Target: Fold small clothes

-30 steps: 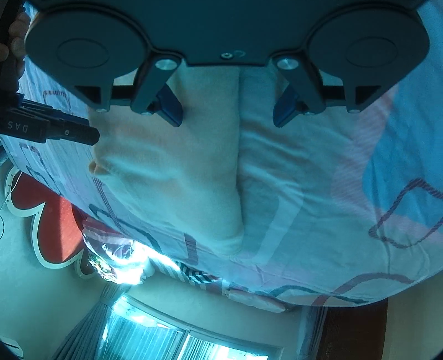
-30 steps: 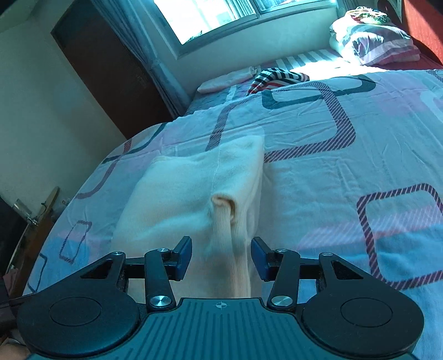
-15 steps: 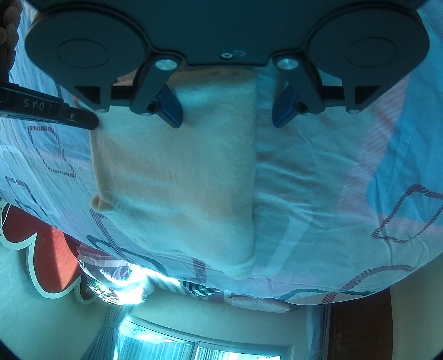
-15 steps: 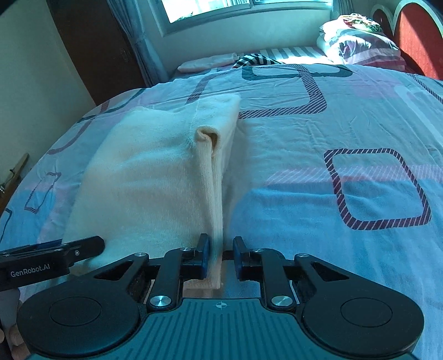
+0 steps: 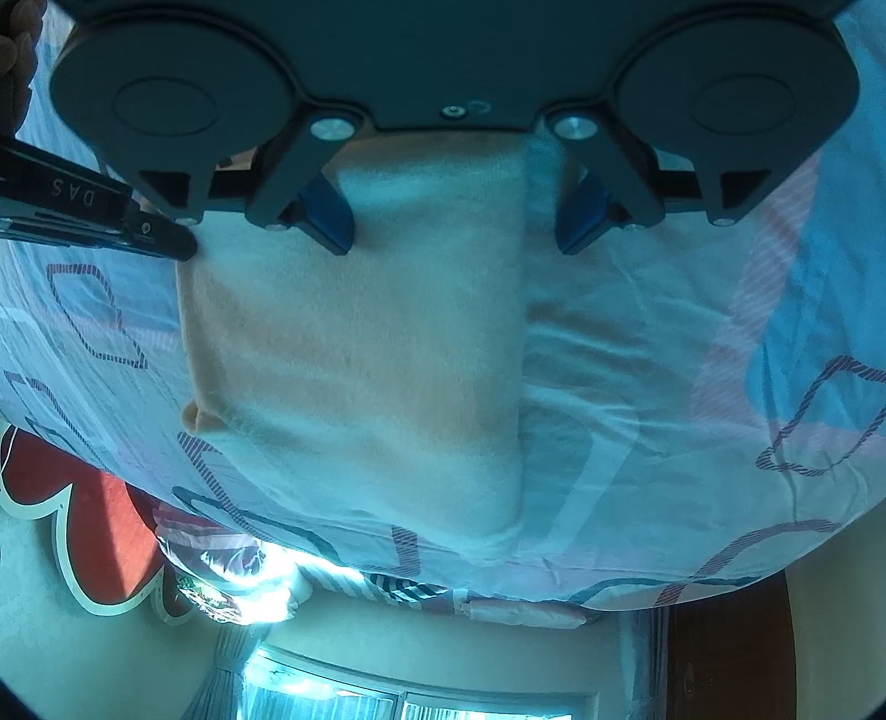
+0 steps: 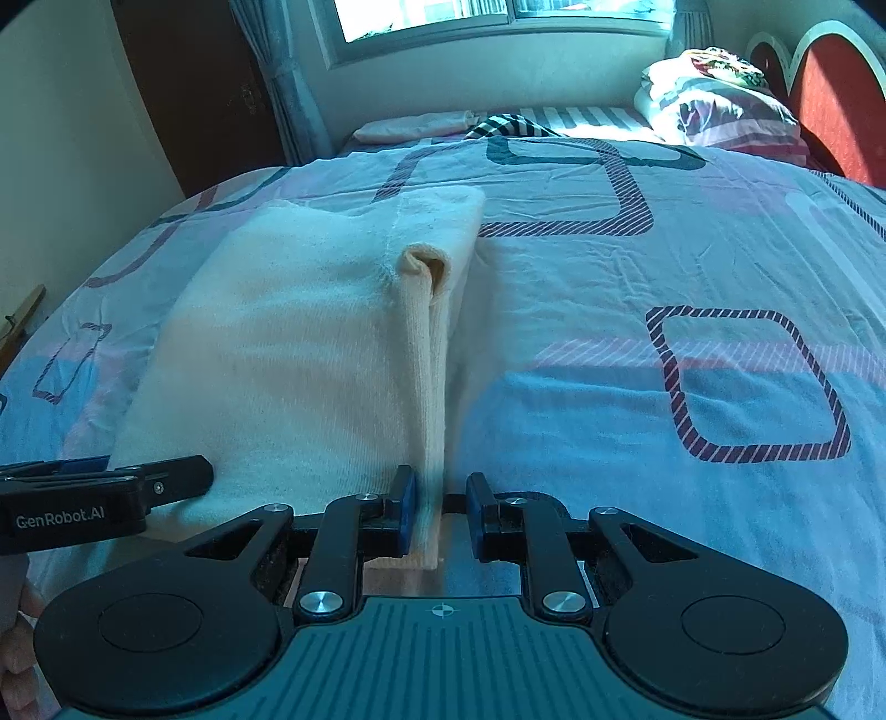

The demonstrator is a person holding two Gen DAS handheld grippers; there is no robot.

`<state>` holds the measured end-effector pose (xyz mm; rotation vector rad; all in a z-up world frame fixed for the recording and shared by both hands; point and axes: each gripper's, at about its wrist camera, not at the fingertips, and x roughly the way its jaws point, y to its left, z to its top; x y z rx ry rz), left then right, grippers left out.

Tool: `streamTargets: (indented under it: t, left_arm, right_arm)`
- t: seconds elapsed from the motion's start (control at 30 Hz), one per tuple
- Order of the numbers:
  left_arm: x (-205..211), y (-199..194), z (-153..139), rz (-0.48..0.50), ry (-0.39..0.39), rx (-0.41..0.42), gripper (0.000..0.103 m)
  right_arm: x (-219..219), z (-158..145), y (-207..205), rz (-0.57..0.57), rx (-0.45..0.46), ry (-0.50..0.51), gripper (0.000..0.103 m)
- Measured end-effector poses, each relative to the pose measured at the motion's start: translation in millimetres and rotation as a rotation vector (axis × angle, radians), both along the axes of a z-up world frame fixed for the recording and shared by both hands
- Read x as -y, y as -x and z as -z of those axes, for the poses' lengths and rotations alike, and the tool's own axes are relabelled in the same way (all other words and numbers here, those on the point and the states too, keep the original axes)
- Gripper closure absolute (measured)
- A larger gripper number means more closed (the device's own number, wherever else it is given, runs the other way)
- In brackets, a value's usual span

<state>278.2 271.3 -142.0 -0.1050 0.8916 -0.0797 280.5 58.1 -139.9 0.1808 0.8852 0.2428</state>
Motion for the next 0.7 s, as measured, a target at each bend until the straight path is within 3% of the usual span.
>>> streamTargets:
  t: [0.37, 0.7]
  left_arm:
    - [1, -12, -1, -0.025, -0.014, -0.069, 0.002]
    - [4, -27, -8, -0.047, -0.082, -0.115, 0.001]
  right_arm:
    - [1, -6, -6, -0.01, -0.022, 0.009, 0.085]
    - [2, -25, -19, -0.013, 0.007, -0.025, 0.082]
